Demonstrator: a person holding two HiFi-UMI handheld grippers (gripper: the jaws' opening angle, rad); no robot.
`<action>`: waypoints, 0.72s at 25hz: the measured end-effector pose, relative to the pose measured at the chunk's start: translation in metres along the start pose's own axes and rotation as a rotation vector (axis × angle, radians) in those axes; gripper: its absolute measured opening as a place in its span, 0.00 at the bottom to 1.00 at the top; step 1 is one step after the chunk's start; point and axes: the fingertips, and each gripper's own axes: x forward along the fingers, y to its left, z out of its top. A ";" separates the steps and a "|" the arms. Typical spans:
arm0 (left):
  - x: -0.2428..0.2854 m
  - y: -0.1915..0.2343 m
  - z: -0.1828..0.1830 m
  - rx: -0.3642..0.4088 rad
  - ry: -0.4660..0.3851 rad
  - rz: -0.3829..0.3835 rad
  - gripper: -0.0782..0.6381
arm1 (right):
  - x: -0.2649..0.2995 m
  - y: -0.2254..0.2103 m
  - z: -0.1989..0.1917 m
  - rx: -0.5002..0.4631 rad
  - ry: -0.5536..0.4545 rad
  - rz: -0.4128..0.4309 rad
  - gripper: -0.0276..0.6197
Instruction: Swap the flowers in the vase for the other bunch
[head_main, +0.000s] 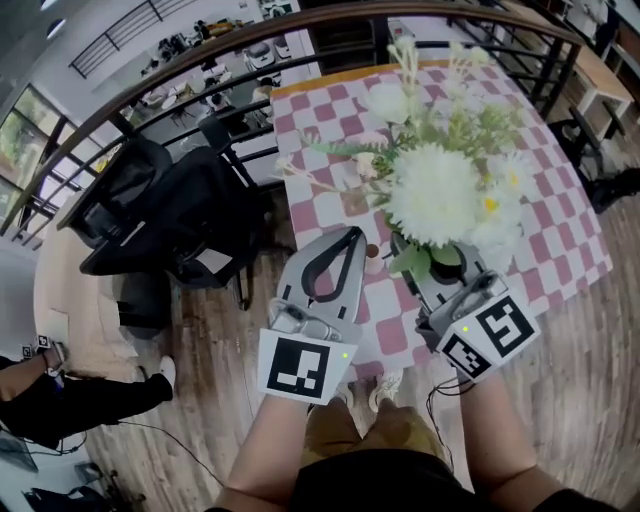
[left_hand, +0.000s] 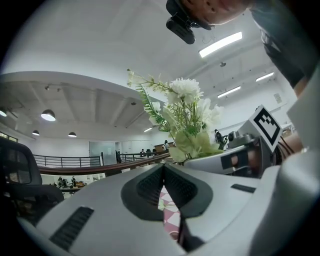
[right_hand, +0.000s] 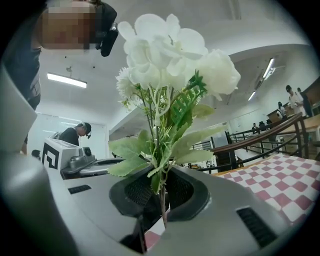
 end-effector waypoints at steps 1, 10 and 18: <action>0.002 0.002 -0.003 0.002 0.003 -0.001 0.12 | 0.002 -0.002 -0.002 0.002 -0.001 -0.001 0.15; 0.021 0.017 -0.038 0.038 0.036 -0.070 0.12 | 0.026 -0.017 -0.028 0.021 0.014 -0.039 0.15; 0.036 0.023 -0.073 0.024 0.067 -0.099 0.12 | 0.036 -0.034 -0.056 0.030 0.055 -0.067 0.15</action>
